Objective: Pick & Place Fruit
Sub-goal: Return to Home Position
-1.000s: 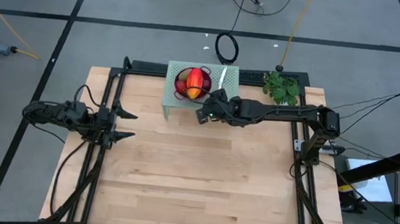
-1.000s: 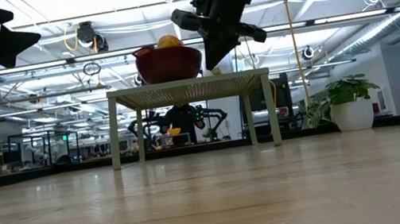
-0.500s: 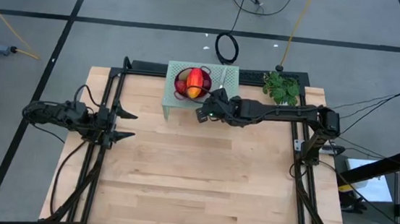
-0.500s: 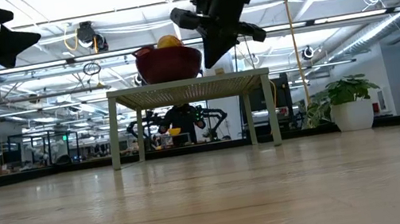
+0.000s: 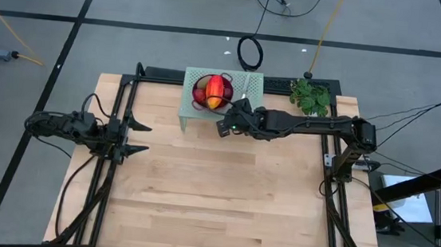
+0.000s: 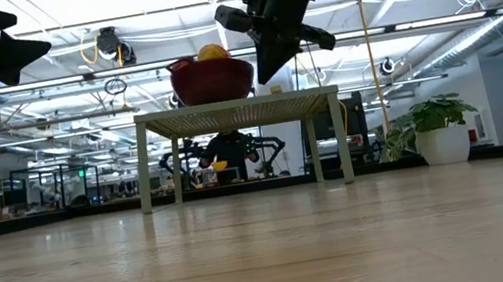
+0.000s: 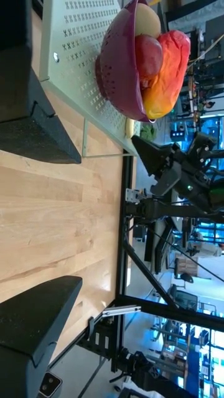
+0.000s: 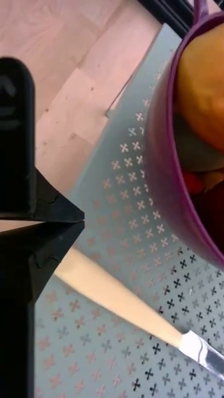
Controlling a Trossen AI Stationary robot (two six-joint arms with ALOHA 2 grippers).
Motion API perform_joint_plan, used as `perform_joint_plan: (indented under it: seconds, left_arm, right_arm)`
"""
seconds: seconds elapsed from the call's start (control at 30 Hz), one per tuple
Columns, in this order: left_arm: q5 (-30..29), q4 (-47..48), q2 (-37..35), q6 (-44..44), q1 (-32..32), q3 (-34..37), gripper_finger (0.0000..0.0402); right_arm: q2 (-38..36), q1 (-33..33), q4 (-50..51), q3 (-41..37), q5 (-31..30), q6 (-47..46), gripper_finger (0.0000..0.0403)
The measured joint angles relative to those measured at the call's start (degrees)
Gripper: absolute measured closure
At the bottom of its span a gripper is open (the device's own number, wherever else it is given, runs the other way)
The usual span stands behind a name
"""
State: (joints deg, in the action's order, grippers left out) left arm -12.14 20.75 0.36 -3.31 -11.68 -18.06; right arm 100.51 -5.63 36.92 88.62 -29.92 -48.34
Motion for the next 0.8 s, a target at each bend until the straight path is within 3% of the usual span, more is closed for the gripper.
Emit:
perform_joint_plan:
  seconds: [0.8]
  left_arm:
    - [0.02,-0.04,0.0,-0.66,0.02,0.0,0.0092]
  right_arm:
    - [0.0,-0.04,6.26,0.0,-1.56,-0.3,0.0403]
